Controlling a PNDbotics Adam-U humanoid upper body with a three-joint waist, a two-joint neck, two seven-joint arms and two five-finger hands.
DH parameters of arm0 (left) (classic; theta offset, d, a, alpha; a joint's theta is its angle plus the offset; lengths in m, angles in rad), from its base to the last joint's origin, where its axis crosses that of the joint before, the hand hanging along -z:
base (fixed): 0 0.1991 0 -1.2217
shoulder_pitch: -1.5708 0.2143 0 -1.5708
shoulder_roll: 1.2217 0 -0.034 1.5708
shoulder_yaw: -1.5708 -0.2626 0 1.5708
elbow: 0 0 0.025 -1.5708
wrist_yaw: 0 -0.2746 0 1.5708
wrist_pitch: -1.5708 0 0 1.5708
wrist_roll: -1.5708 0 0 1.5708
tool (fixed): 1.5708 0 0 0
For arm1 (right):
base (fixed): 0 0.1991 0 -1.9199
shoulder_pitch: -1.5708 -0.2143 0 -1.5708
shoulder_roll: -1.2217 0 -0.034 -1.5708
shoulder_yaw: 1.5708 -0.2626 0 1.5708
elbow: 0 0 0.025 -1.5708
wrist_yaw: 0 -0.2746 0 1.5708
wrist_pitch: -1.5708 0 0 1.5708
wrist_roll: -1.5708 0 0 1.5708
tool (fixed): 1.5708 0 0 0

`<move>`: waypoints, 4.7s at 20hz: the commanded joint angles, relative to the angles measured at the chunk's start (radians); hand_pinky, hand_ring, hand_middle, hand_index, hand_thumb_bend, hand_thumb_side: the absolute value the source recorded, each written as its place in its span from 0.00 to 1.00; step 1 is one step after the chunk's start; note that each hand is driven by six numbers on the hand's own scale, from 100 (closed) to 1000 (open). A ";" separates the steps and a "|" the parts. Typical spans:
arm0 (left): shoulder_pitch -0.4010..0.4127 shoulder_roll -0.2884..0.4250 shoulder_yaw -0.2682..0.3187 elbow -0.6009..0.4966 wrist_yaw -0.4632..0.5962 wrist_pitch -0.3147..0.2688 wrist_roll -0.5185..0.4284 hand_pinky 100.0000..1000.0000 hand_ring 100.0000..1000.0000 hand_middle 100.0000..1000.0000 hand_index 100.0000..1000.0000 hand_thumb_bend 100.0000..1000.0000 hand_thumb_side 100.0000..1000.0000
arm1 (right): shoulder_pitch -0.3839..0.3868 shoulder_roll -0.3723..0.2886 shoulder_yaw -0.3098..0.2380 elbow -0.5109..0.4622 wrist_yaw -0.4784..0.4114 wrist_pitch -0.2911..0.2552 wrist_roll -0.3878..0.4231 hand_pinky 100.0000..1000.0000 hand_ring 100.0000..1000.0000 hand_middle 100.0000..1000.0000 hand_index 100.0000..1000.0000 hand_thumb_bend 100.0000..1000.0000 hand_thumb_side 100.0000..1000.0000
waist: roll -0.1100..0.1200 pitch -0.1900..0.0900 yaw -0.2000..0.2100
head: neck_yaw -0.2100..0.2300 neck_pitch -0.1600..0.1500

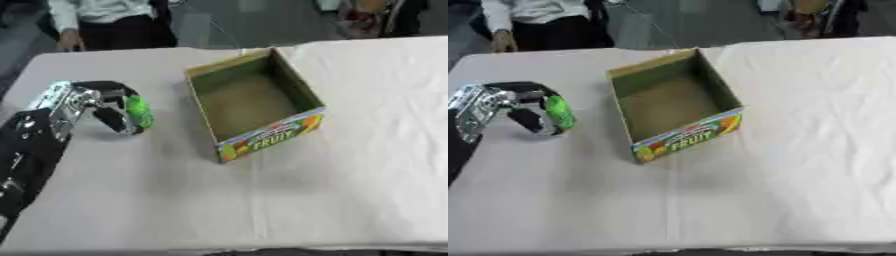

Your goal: Pick up objects on the table and place them in the box.

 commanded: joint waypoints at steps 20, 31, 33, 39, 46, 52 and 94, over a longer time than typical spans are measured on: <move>-0.035 0.003 0.020 0.030 0.009 0.021 0.111 0.35 0.42 0.59 0.71 0.55 0.27 | -0.032 -0.001 -0.002 -0.017 -0.009 0.000 0.001 0.25 0.40 0.50 0.61 0.00 0.62 | -0.001 -0.007 -0.010 | 0.001 -0.018; -0.032 0.003 0.016 0.025 0.021 0.039 0.138 0.00 0.00 0.18 0.42 0.23 0.40 | -0.029 -0.002 -0.001 -0.017 -0.005 0.001 0.000 0.25 0.40 0.49 0.61 0.00 0.62 | -0.002 -0.007 -0.006 | 0.006 -0.019; -0.032 0.003 0.014 0.024 0.024 0.038 0.137 0.00 0.00 0.14 0.41 0.23 0.41 | -0.029 -0.002 -0.001 -0.017 -0.005 0.001 -0.001 0.25 0.40 0.49 0.61 0.00 0.62 | -0.002 -0.007 -0.006 | 0.007 -0.019; -0.037 0.005 0.018 0.007 0.060 0.025 0.173 0.00 0.00 0.09 0.39 0.23 0.45 | -0.028 -0.003 0.000 -0.017 -0.003 0.002 -0.001 0.24 0.40 0.49 0.61 0.00 0.62 | -0.002 -0.007 -0.004 | 0.009 -0.019; -0.064 0.014 0.006 -0.037 0.115 0.013 0.205 0.00 0.00 0.07 0.37 0.23 0.48 | -0.027 -0.003 0.002 -0.017 -0.003 0.003 0.000 0.25 0.40 0.49 0.61 0.00 0.62 | 0.000 -0.010 -0.003 | 0.013 -0.016; -0.096 0.011 -0.004 -0.061 0.136 0.018 0.177 0.00 0.00 0.06 0.37 0.23 0.48 | -0.029 -0.003 0.004 -0.017 -0.004 0.003 0.001 0.25 0.40 0.49 0.61 0.00 0.62 | 0.001 -0.012 -0.005 | 0.017 -0.015; -0.275 -0.131 -0.071 -0.028 -0.118 -0.263 0.371 1.00 1.00 1.00 1.00 1.00 1.00 | -0.187 0.062 0.082 -0.017 -0.120 -0.018 0.108 0.31 0.41 0.49 0.61 0.00 0.62 | 0.055 -0.001 -0.138 | 0.144 -0.062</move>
